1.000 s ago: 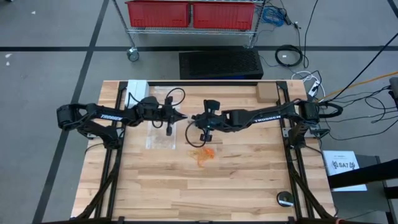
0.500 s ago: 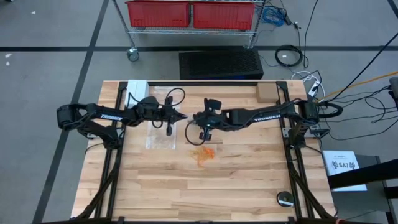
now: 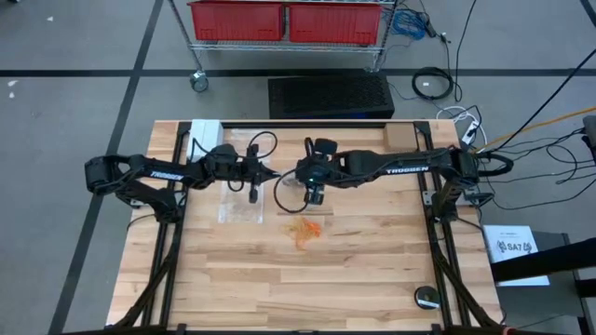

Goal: Sort rubber bands
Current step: Close the transparent zip bag

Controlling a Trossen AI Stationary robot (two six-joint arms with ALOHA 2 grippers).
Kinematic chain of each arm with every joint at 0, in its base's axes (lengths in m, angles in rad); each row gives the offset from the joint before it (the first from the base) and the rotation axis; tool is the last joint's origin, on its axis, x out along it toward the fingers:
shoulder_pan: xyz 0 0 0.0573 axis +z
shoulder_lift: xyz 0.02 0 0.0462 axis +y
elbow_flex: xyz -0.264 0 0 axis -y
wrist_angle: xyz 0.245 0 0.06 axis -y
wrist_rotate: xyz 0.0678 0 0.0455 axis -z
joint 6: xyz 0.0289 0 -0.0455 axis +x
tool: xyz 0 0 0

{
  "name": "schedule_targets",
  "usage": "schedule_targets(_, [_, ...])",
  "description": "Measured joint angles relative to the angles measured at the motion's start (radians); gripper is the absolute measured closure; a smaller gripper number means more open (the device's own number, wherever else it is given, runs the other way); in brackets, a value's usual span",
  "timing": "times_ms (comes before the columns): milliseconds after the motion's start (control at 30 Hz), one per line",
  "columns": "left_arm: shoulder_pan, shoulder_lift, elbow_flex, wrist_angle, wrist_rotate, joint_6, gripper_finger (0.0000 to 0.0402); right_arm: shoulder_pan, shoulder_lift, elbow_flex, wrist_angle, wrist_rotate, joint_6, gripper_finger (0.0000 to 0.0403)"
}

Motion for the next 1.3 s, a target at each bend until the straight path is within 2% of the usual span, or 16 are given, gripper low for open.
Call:
schedule_targets(133, [0.0,0.0,0.0,-0.009,0.0,0.0,0.04,0.014,-0.032,-0.028,-0.054,-0.038,-0.002,0.0305])
schedule_targets(267, [0.0,0.0,0.0,-0.023,0.0,0.0,0.04,0.017,-0.121,-0.182,-0.021,-0.036,0.045,0.0367])
schedule_targets(367, [0.0,0.0,0.0,-0.02,0.0,0.0,0.04,0.015,-0.229,-0.364,0.12,-0.031,0.081,0.0397])
schedule_targets(600, [0.0,0.0,0.0,0.006,0.0,-0.001,0.04,0.024,-0.497,-0.844,0.693,-0.042,0.099,0.0401])
schedule_targets(700, [0.0,0.0,0.0,0.02,0.0,-0.001,0.04,0.018,-0.528,-0.992,0.934,-0.042,0.12,0.0398])
schedule_targets(800, [-0.002,0.0,0.0,0.042,0.0,-0.002,0.04,0.0,-0.523,-1.044,1.086,-0.082,0.119,0.0395])
schedule_targets(867, [-0.002,0.0,0.0,0.058,0.001,-0.022,0.04,-0.012,-0.521,-1.047,1.092,-0.126,0.118,0.0395])
schedule_targets(1033, [-0.022,0.0,0.0,0.101,0.027,-0.055,0.04,-0.01,-0.52,-1.048,1.116,-0.149,0.106,0.0375])
schedule_targets(1300, [-0.071,0.0,0.0,0.11,0.03,-0.054,0.04,-0.01,-0.513,-1.048,1.159,-0.151,0.136,0.0272])
